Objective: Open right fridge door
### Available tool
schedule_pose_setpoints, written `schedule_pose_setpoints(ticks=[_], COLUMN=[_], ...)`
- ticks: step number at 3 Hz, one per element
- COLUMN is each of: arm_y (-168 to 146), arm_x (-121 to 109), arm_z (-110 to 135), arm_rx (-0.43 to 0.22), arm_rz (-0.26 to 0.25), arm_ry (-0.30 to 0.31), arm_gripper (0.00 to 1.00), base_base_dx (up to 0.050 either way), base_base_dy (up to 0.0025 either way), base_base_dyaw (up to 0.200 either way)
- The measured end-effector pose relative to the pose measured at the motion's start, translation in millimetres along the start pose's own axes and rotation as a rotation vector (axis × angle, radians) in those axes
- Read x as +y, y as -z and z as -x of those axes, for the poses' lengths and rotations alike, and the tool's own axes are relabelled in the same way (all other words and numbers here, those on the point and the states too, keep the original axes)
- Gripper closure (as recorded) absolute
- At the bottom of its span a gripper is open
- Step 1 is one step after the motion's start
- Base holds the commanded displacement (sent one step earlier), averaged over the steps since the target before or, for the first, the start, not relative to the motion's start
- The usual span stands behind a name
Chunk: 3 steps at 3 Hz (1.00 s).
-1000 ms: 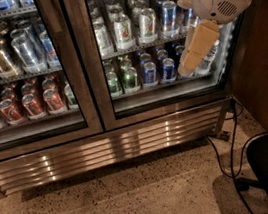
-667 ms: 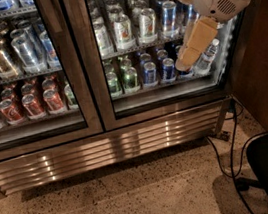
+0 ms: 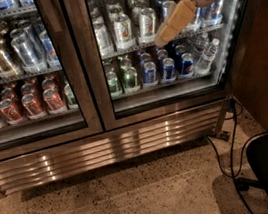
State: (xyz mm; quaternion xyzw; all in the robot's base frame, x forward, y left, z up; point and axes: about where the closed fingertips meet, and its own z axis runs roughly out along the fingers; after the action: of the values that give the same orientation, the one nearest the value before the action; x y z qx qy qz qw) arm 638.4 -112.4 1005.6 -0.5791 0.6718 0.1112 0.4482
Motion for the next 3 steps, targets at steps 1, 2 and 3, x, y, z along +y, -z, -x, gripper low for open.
schedule_pose_setpoints(ticks=[1, 2, 3], arm_y=[-30.2, -60.1, -61.5], arm_x=[-23.3, -35.8, -35.7], arm_z=[18.6, 43.6, 44.1], arm_rx=[-0.136, -0.234, -0.236], arm_rz=[0.027, 0.070, 0.071], arm_ry=[-0.004, 0.012, 0.013], arm_gripper=[0.00, 0.00, 0.00], base_base_dx=[0.000, 0.000, 0.000], base_base_dy=[0.00000, 0.00000, 0.00000], base_base_dyaw=[0.000, 0.000, 0.000])
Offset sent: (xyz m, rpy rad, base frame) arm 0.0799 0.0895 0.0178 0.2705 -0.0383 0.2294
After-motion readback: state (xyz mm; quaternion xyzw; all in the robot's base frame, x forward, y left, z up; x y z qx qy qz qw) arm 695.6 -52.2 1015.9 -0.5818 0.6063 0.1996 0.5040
